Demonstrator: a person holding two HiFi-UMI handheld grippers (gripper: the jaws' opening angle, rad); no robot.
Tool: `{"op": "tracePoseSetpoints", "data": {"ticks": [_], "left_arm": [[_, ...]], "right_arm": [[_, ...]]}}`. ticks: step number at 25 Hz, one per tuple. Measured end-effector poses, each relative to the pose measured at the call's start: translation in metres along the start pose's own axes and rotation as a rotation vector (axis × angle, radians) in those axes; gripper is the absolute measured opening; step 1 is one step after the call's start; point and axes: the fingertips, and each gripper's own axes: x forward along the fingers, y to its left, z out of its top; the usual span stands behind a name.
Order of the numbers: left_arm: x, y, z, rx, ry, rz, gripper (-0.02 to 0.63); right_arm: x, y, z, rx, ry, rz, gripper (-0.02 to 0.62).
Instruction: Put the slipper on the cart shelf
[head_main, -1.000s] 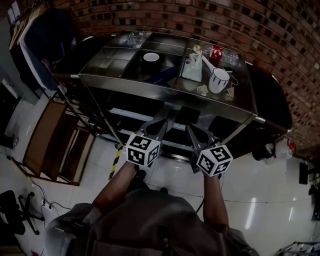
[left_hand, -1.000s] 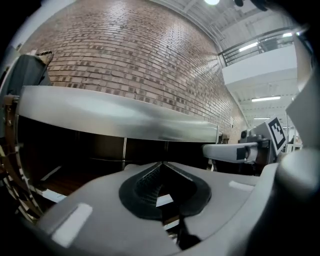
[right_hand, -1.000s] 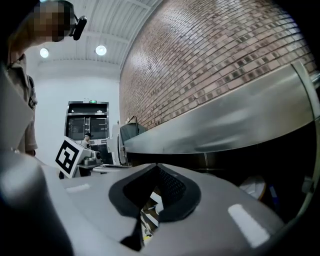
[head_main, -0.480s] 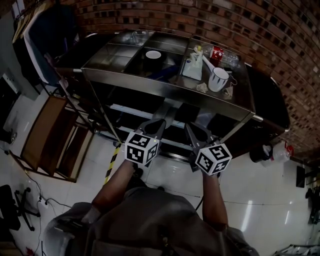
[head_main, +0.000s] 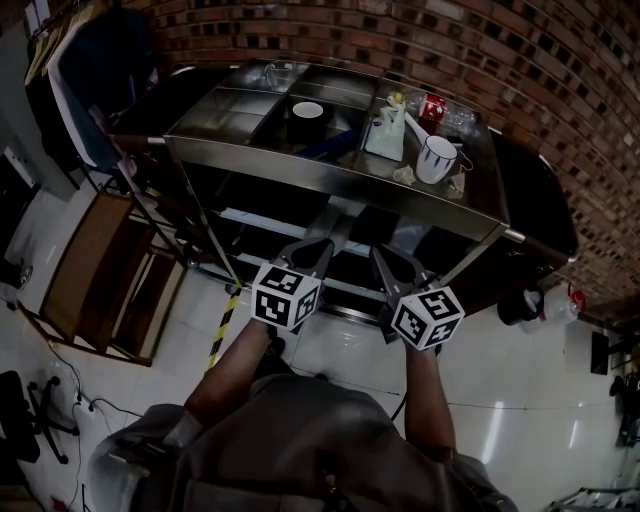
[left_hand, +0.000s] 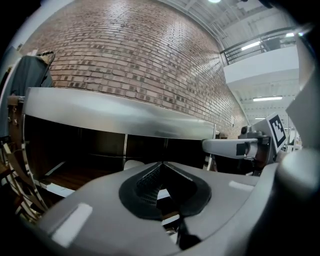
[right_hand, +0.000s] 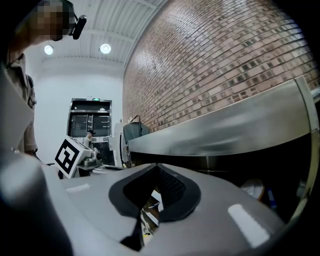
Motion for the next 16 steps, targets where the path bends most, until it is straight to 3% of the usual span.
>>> {"op": "tracePoseSetpoints", "data": {"ticks": [16], "left_arm": [[0.0082, -0.0072, 0.0029, 0.006, -0.001, -0.019, 0.008]], "right_arm": [[-0.003, -0.0053, 0.0046, -0.012, -0.005, -0.004, -0.002]]}}
